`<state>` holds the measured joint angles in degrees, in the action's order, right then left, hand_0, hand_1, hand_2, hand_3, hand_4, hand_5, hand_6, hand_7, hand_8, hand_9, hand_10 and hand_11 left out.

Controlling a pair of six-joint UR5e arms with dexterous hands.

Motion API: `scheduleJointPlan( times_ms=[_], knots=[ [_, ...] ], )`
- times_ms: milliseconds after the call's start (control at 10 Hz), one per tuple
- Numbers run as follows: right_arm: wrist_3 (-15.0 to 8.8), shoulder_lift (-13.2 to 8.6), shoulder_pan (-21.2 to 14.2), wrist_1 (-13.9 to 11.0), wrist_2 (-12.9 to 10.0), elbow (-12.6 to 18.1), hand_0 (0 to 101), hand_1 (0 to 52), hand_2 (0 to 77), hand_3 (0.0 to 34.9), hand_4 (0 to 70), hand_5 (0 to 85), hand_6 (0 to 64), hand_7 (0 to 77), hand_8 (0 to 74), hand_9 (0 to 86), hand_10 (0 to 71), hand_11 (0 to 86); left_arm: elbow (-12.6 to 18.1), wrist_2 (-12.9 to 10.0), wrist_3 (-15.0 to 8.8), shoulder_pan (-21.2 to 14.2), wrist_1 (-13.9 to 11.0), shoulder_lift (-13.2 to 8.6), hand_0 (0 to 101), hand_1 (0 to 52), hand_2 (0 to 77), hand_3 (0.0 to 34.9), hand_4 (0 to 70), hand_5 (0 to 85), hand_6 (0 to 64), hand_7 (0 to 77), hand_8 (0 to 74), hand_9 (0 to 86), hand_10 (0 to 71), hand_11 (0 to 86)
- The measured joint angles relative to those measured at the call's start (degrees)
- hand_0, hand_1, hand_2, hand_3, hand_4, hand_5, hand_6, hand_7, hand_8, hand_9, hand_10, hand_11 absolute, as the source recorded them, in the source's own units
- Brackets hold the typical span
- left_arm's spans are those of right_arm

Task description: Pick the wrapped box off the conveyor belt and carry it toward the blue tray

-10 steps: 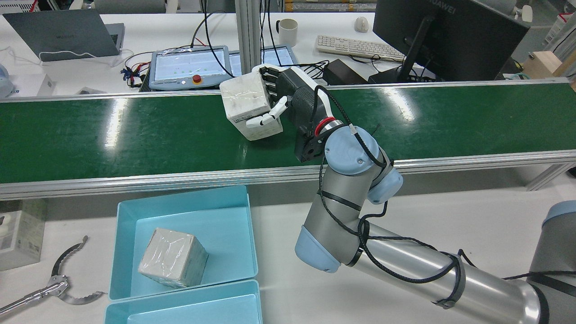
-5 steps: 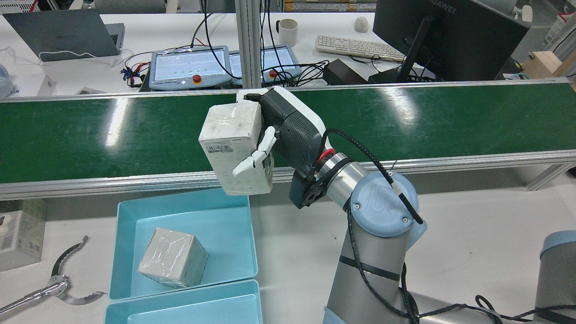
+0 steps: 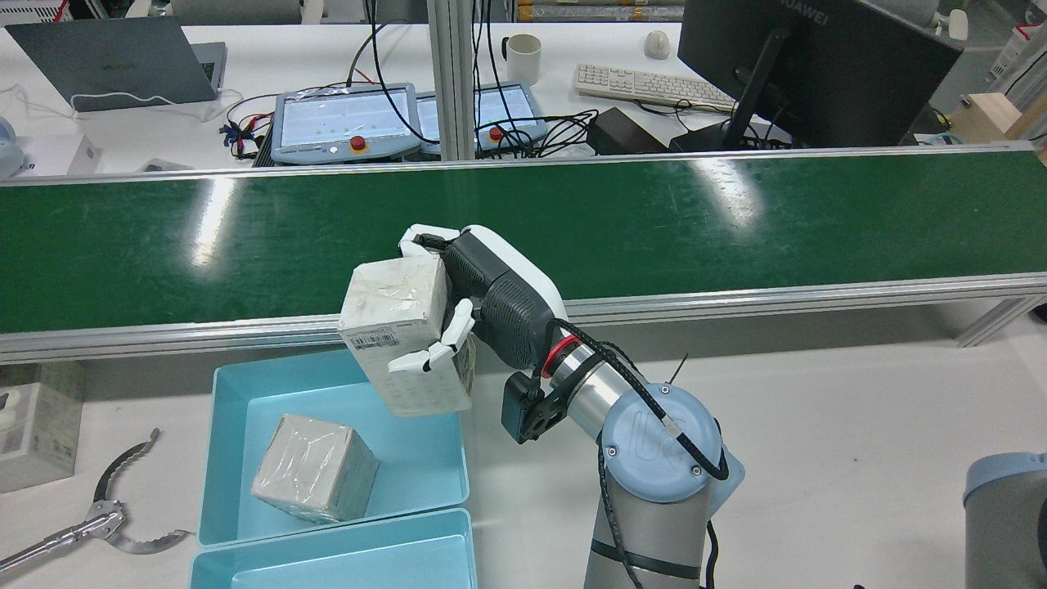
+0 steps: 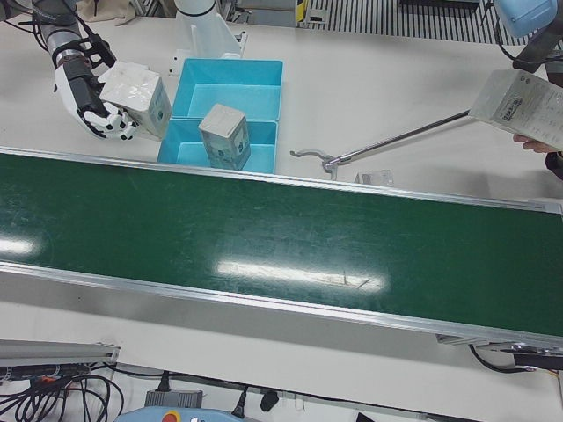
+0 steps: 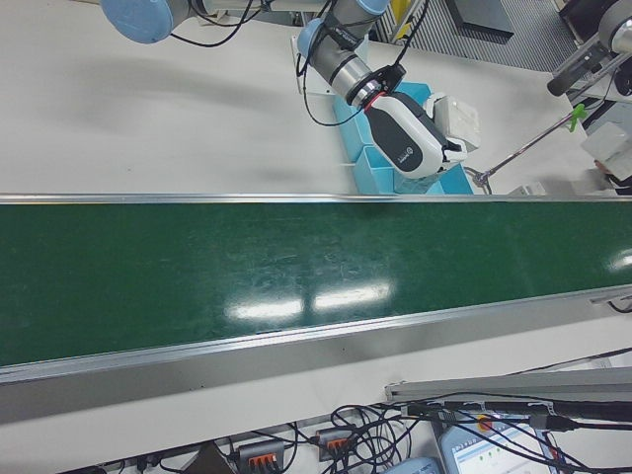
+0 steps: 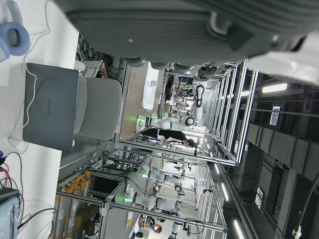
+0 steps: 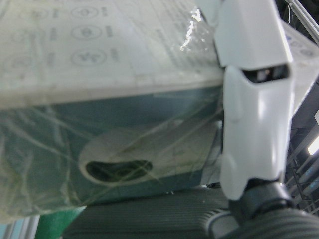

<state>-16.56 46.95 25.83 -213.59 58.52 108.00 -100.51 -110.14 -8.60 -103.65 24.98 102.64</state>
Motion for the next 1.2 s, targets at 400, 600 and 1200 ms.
scheduleJointPlan(
  times_ms=[400,600,1200],
  knots=[
    [0.33,0.11,-0.16,0.01,4.24,-0.03,47,2.2,16.9,17.9,9.8,8.7,62.7,77.4,2.7,1.1,12.0,9.8,0.0,0.0,0.0,0.0,0.0,0.0,0,0.0,0.5,0.0,0.0,1.1,0.0,0.0,0.0,0.0,0.5,0.0],
    [0.43,0.21,0.53,-0.12,5.45,0.51,47,4.9,10.9,17.6,9.3,25.6,52.4,77.4,0.0,6.0,0.0,0.5,0.0,0.0,0.0,0.0,0.0,0.0,0,0.0,0.5,0.0,0.0,1.1,0.0,0.5,0.0,0.0,0.0,0.0],
    [0.95,0.74,4.61,-1.05,9.04,2.32,48,8.2,12.0,21.6,9.8,28.9,1.1,0.0,0.0,5.4,0.0,0.0,0.0,0.0,0.0,0.0,0.0,0.0,0,0.0,1.1,0.0,0.0,1.1,0.0,0.5,0.0,0.0,0.5,0.0]
  ],
)
